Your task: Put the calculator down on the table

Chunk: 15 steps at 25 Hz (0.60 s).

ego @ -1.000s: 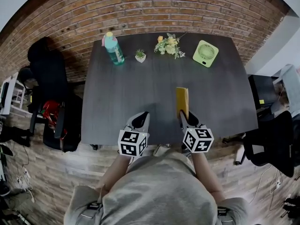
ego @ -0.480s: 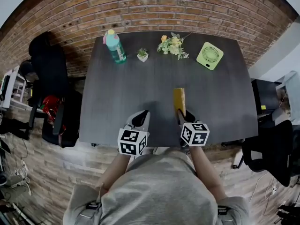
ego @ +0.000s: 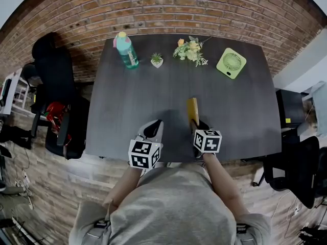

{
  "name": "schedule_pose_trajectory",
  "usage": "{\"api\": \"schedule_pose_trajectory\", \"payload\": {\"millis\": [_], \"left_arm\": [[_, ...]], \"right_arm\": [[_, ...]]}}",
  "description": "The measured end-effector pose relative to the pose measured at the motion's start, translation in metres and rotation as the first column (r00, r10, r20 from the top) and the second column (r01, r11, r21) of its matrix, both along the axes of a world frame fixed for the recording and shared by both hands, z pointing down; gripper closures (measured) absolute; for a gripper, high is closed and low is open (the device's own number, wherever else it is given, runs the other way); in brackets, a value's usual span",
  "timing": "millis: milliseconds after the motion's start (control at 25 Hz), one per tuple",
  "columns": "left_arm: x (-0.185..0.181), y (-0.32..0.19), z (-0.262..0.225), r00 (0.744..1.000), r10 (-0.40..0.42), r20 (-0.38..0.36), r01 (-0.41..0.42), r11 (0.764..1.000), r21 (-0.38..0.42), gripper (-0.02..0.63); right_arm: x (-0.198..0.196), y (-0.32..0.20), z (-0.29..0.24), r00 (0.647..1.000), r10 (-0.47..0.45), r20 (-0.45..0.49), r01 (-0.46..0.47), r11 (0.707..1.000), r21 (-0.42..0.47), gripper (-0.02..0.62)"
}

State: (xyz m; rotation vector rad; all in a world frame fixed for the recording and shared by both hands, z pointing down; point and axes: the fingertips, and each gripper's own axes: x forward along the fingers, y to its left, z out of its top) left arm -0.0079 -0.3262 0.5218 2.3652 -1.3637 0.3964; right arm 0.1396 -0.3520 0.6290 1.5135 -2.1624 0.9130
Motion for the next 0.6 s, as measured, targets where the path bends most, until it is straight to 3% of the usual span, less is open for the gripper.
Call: {"api": "schedule_pose_trajectory", "payload": {"millis": [600], "left_arm": [[0.007, -0.002, 0.004, 1.000, 0.004, 0.001, -0.004, 1.000, -0.009, 0.584]], "right_arm": [[-0.003, -0.013, 0.021, 1.000, 0.003, -0.012, -0.003, 0.998, -0.059, 0.508]]}}
